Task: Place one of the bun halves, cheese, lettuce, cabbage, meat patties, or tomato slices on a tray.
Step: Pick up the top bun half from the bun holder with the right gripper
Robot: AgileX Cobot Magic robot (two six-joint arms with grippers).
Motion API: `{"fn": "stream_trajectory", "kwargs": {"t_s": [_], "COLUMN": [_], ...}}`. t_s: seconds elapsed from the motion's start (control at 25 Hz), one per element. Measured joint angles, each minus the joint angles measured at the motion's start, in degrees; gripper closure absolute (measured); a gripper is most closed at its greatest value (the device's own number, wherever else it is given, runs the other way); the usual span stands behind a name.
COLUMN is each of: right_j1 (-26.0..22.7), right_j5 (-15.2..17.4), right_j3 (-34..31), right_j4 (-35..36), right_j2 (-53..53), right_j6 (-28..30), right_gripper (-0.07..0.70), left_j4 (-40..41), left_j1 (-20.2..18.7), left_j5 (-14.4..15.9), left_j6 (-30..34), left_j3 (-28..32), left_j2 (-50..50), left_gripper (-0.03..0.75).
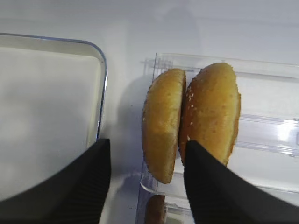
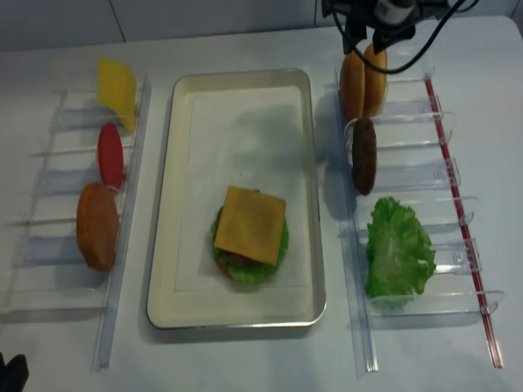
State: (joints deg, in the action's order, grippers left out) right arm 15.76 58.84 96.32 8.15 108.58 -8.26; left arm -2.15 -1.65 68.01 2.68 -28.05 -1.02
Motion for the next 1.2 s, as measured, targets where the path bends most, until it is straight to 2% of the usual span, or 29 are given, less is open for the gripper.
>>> {"fn": "stream_trajectory", "kwargs": {"t_s": [0.24, 0.72, 0.96, 1.12, 1.2], "right_j1": [0.0, 0.0, 0.0, 0.0, 0.0], "right_j5": [-1.9, -2.6, -2.8, -2.8, -2.8], "right_j3": [0.1, 0.5, 0.5, 0.5, 0.6], "right_j4": [0.0, 0.7, 0.6, 0.5, 0.3], "right_j2": [2.1, 5.4, 6.2, 6.3, 6.3], "right_j6": [0.0, 0.0, 0.0, -1.0, -1.1], "right_gripper": [0.232, 0.237, 0.306, 0.388, 0.391], "left_j4": [0.0, 0.0, 0.0, 0.0, 0.0], "left_j1": [0.0, 0.0, 0.0, 0.0, 0.0], "left_j5": [0.0, 0.0, 0.0, 0.0, 0.0], "left_j6": [0.0, 0.0, 0.0, 0.0, 0.0], "left_j3": [0.0, 0.0, 0.0, 0.0, 0.0], "left_j2": [0.0, 0.0, 0.0, 0.0, 0.0], "left_gripper": [0.537, 0.537, 0.537, 0.537, 0.537]}}
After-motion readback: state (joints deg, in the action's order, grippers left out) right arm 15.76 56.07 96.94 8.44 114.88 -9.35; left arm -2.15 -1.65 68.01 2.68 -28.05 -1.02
